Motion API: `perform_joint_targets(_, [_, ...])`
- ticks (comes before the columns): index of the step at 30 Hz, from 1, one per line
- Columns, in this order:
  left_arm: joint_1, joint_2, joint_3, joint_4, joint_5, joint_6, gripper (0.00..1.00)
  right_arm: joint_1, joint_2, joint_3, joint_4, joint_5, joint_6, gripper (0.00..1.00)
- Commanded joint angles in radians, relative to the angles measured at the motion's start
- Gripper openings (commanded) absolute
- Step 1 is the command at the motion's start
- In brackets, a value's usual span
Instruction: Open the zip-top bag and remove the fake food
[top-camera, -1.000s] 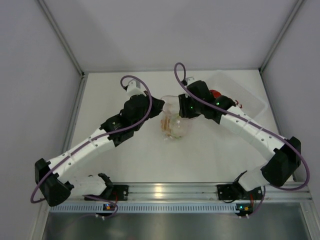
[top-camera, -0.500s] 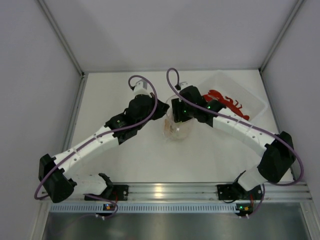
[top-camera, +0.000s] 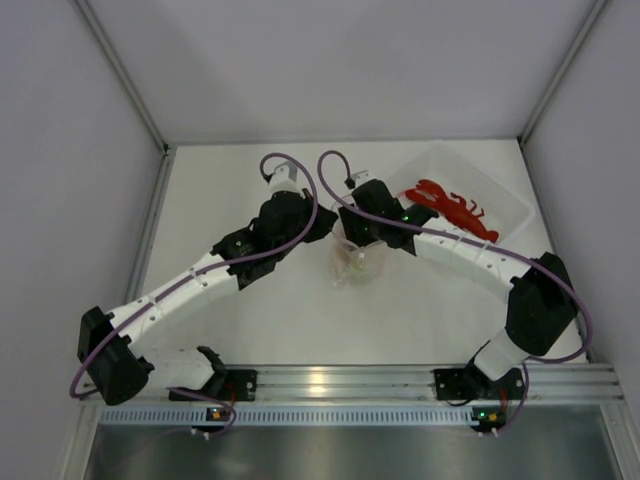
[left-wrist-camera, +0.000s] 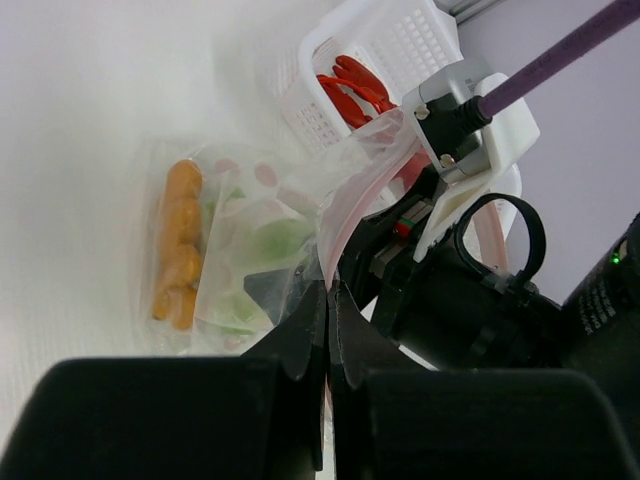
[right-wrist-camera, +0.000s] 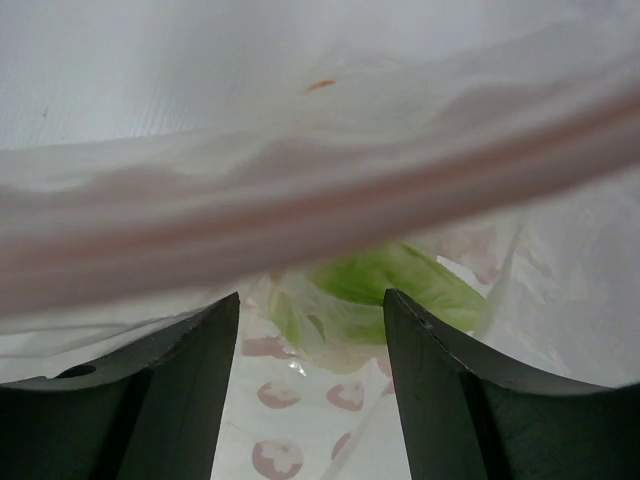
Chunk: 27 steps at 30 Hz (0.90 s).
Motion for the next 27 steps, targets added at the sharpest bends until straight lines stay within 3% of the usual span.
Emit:
perform_joint_targets(1, [0.004,0.016,0.000,0.020,0.004,0.030,0.00,0.016,-0.063,-0.018,0.037,0.025,-0.105,0.61])
perform_joint_targets(6, [0.004,0.041,0.008,0.020,0.034,0.034,0.00,0.013,-0.060,-0.051,0.067,0.040,-0.246,0.63])
perform_joint_targets(12, [0.004,0.038,0.006,0.020,0.031,0.033,0.00,0.007,-0.046,-0.079,0.077,0.062,-0.227,0.63])
perform_joint_targets(17, [0.002,0.022,0.003,0.020,0.002,0.046,0.00,0.007,-0.083,-0.102,0.047,0.039,-0.205,0.50])
perform_joint_targets(22, [0.002,-0.005,-0.014,0.018,-0.041,0.060,0.00,-0.003,-0.144,-0.162,0.046,0.025,-0.213,0.59])
perform_joint_targets(27, [0.004,-0.008,-0.004,0.020,-0.052,0.152,0.00,-0.075,-0.229,-0.238,0.070,-0.079,-0.206,0.53])
